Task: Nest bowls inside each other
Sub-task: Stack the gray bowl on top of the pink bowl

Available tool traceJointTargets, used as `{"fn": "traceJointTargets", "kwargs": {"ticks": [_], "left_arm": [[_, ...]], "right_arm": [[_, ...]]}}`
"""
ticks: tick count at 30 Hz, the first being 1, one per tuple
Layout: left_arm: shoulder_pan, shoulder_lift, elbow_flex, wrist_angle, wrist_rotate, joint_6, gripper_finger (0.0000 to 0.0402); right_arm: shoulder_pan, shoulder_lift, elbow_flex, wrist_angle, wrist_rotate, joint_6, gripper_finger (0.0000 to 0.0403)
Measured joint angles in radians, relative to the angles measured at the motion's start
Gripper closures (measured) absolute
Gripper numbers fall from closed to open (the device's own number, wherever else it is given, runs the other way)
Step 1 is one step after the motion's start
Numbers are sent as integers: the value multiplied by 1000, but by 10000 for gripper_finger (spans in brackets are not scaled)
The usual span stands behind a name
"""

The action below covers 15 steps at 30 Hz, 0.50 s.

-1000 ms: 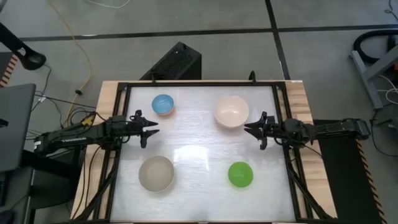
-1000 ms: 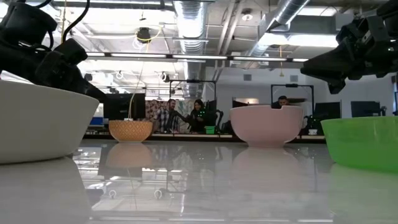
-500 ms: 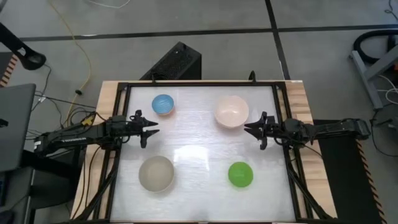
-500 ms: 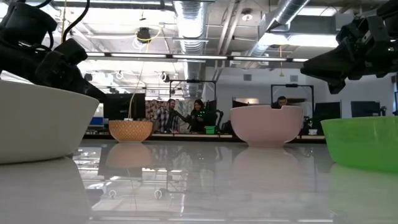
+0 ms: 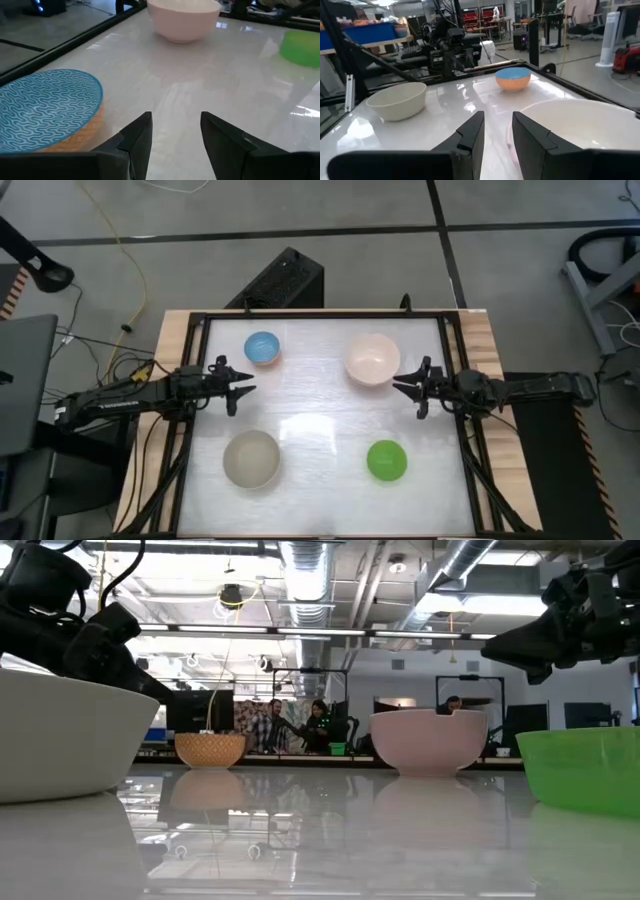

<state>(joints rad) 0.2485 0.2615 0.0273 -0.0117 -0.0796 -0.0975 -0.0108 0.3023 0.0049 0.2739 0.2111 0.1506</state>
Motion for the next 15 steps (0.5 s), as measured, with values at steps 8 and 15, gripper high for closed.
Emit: {"fn": "traceJointTargets", "kwargs": {"ticks": [8, 15], "left_arm": [[0, 0, 0, 4, -7, -46, 244], [0, 0, 0, 6, -7, -56, 244]], "right_arm": [[-62, 19, 43, 98, 22, 47, 282], [-39, 276, 248, 178, -54, -69, 282]]}}
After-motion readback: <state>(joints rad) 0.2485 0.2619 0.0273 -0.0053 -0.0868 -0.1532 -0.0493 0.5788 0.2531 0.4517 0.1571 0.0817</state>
